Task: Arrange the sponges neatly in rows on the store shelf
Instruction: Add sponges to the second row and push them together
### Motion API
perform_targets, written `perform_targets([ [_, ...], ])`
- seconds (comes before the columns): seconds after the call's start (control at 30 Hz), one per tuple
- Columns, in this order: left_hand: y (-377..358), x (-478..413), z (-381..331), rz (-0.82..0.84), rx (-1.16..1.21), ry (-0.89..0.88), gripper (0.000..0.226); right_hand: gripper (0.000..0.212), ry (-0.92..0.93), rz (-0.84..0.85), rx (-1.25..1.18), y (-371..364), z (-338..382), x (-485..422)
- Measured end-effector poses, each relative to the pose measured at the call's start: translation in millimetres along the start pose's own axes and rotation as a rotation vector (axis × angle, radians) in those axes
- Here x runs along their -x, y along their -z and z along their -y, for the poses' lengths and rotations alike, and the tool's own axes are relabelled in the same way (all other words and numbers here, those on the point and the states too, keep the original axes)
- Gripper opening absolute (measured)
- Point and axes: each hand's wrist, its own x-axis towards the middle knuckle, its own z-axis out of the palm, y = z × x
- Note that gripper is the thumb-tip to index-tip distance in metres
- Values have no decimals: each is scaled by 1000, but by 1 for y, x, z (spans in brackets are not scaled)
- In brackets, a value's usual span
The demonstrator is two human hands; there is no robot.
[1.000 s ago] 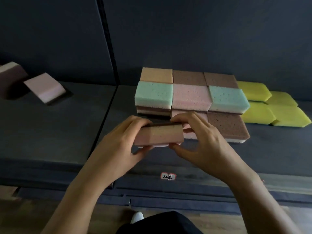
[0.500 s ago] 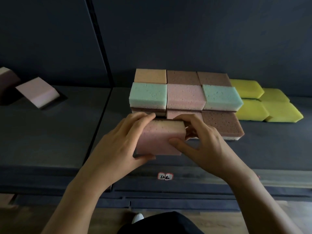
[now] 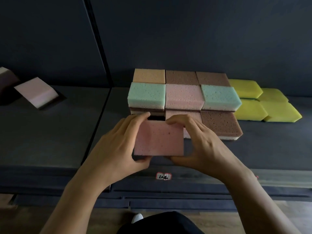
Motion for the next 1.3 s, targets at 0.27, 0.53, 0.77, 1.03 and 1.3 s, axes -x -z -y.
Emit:
perform_targets([
  [0.27, 7, -6, -7, -9, -114, -127, 79, 74, 6, -20, 22, -9, 4, -5],
  [0.53, 5, -5, -3, -29, -87, -142, 63, 78, -10, 18, -10, -8, 3, -6],
  [0.77, 7, -5, 2, -36, -85, -127, 62, 89, -35, 35, 52, -5, -1, -6],
  [1.03, 13, -5, 16, -51, -123, -63, 66, 75, -67, 11, 231, -8, -22, -4],
  [1.3, 7, -6, 28, -51, -136, -9, 65, 35, -78, -85, 291, -18, -34, -5],
])
